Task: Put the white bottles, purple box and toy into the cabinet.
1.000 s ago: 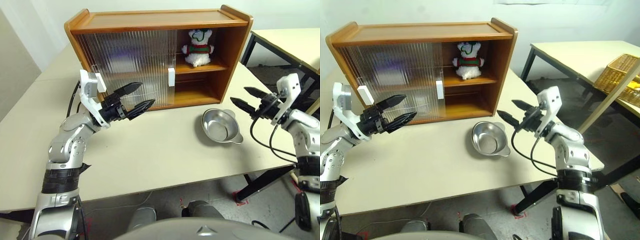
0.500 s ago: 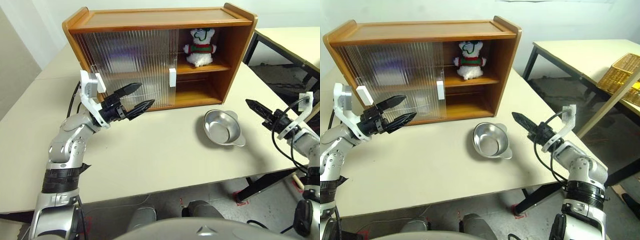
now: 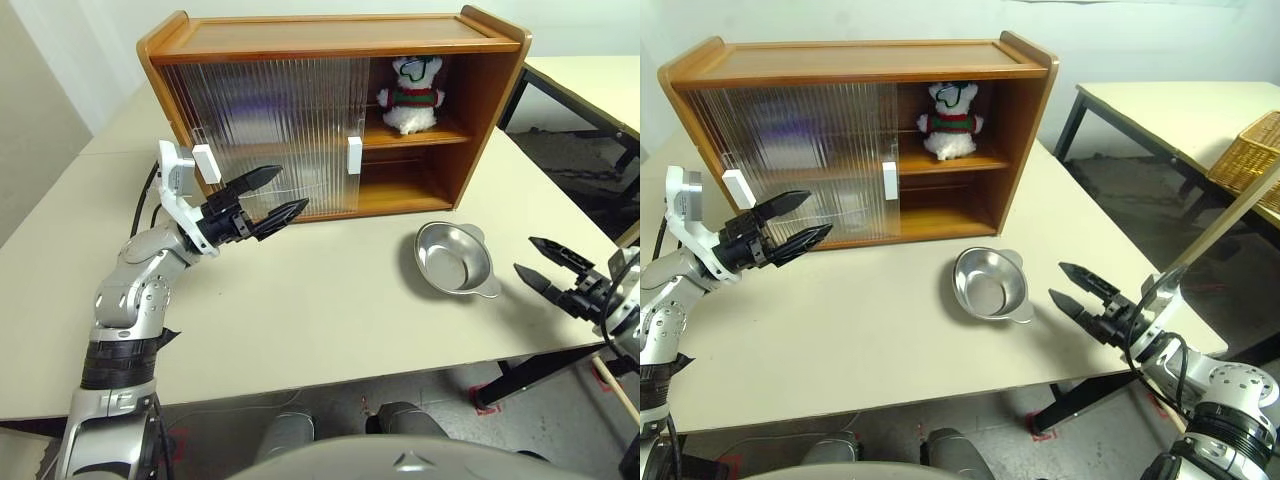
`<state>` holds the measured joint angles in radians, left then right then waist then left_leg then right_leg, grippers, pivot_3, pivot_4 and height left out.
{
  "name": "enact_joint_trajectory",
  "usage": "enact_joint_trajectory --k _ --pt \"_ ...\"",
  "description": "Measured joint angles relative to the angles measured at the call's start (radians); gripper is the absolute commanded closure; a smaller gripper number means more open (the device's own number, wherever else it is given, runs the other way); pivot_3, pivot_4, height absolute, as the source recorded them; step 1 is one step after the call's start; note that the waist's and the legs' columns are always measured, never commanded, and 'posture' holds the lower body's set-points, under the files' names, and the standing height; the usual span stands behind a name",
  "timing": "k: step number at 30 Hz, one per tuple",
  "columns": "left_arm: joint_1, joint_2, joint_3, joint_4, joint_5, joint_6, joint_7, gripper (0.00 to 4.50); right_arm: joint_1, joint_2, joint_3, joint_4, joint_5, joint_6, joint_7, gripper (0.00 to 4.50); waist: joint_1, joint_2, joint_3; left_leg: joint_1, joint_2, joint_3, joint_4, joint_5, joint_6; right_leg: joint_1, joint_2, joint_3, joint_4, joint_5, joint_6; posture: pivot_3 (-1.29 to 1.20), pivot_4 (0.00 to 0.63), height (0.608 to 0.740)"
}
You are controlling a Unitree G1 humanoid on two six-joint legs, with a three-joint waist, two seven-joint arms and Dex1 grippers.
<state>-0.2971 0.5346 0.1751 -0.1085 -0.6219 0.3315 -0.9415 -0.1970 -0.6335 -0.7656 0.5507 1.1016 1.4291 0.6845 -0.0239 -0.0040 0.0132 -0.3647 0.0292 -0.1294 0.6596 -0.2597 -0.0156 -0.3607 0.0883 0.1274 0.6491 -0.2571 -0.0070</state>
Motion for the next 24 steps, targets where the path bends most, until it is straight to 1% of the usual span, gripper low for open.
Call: enact_joint_trajectory --k 5,11,24 --pt "0.000 0.000 0.000 -0.002 -0.001 0.003 0.001 0.00 0.068 0.048 0.041 -0.062 0.001 0.071 0.028 0.03 -0.005 0.000 0.000 0.000 0.000 0.000 0.000 -0.001 0.001 0.000 0.001 0.000 0.000 -0.001 0.001 -0.04 0.000 0.740" --pt "0.000 0.006 0.000 -0.004 -0.001 0.007 0.001 0.00 0.072 0.077 0.054 -0.100 0.001 0.076 0.036 0.03 -0.005 0.000 0.000 0.000 -0.001 0.000 0.000 -0.001 0.001 0.000 -0.001 0.000 0.000 -0.001 0.001 -0.03 0.000 0.740" --pt "0.003 0.015 0.000 -0.006 -0.001 0.010 0.001 0.00 0.066 0.102 0.081 -0.100 0.001 0.073 0.037 0.03 -0.002 0.000 0.000 0.000 -0.003 -0.001 0.000 -0.001 0.001 -0.001 -0.001 -0.001 0.000 -0.002 0.002 -0.03 0.000 0.740"
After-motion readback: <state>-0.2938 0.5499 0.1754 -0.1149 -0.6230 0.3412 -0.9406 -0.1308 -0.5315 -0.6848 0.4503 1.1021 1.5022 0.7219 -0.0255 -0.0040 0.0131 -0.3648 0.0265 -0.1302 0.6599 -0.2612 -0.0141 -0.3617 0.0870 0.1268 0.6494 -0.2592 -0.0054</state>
